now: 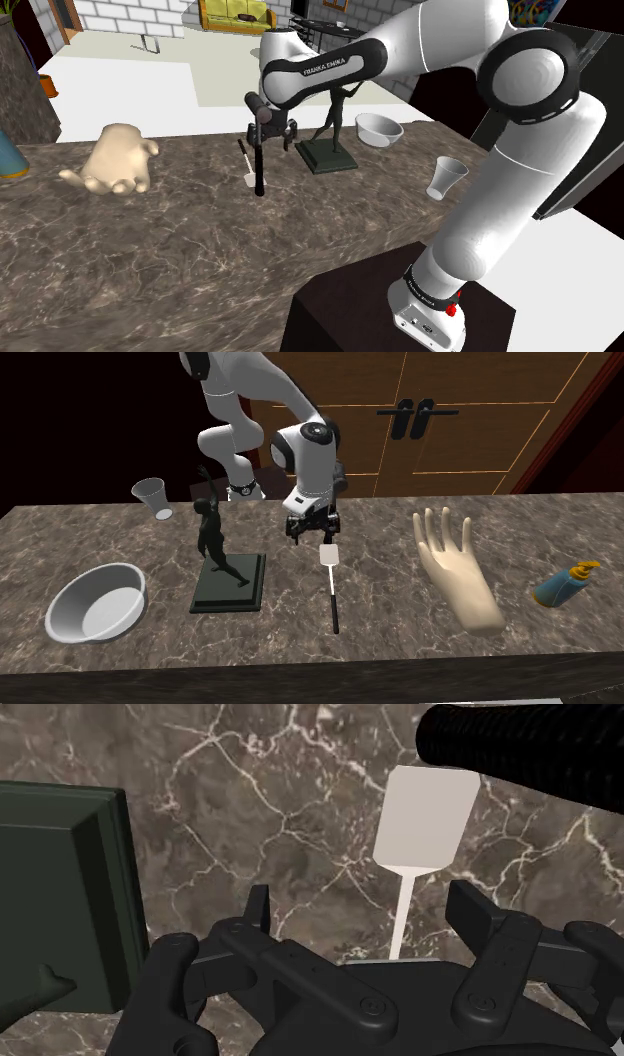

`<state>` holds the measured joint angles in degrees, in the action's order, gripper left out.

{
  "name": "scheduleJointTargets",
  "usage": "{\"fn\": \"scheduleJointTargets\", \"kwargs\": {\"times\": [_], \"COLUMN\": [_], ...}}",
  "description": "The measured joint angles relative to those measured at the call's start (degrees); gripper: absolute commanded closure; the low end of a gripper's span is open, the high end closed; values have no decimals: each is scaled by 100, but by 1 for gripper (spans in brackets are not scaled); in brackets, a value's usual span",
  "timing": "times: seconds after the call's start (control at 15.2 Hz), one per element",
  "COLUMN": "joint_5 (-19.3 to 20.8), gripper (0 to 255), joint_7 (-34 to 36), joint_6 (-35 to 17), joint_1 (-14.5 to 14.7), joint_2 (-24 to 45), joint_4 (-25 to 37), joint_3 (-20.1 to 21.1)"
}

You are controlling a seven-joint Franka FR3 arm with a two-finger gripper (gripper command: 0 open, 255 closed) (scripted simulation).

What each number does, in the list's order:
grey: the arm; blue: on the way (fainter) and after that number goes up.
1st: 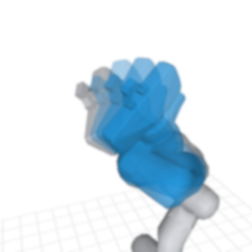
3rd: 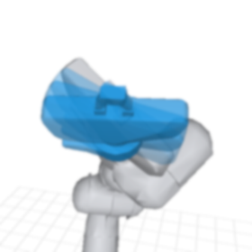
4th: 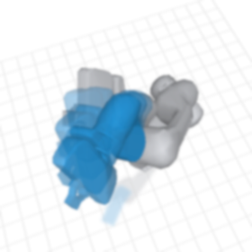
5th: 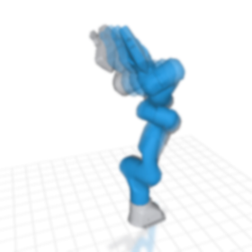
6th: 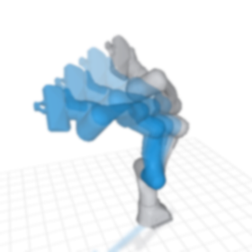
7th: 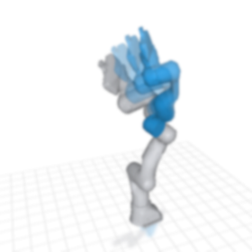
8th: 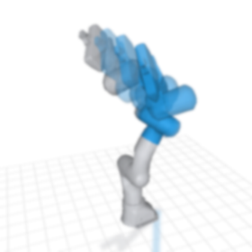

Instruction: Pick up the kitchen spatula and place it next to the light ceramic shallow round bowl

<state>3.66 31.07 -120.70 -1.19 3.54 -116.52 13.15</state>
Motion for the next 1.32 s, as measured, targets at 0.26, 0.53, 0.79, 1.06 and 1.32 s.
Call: {"fn": "scheduleJointTargets", "kwargs": {"times": [0.26, 0.53, 0.79, 1.06, 1.32], "joint_5": [227, 398, 448, 497, 505], "gripper": [0, 0, 0, 0, 0], "joint_7": [363, 667, 720, 759, 762], "joint_6": [-114, -106, -311, -552, -583], "joint_1": [67, 191, 202, 217, 219], "joint_2": [932, 1767, 1973, 2135, 2168], "joint_4": [904, 1826, 1841, 1757, 1763], "joint_3": [-33, -96, -129, -152, -157]}}
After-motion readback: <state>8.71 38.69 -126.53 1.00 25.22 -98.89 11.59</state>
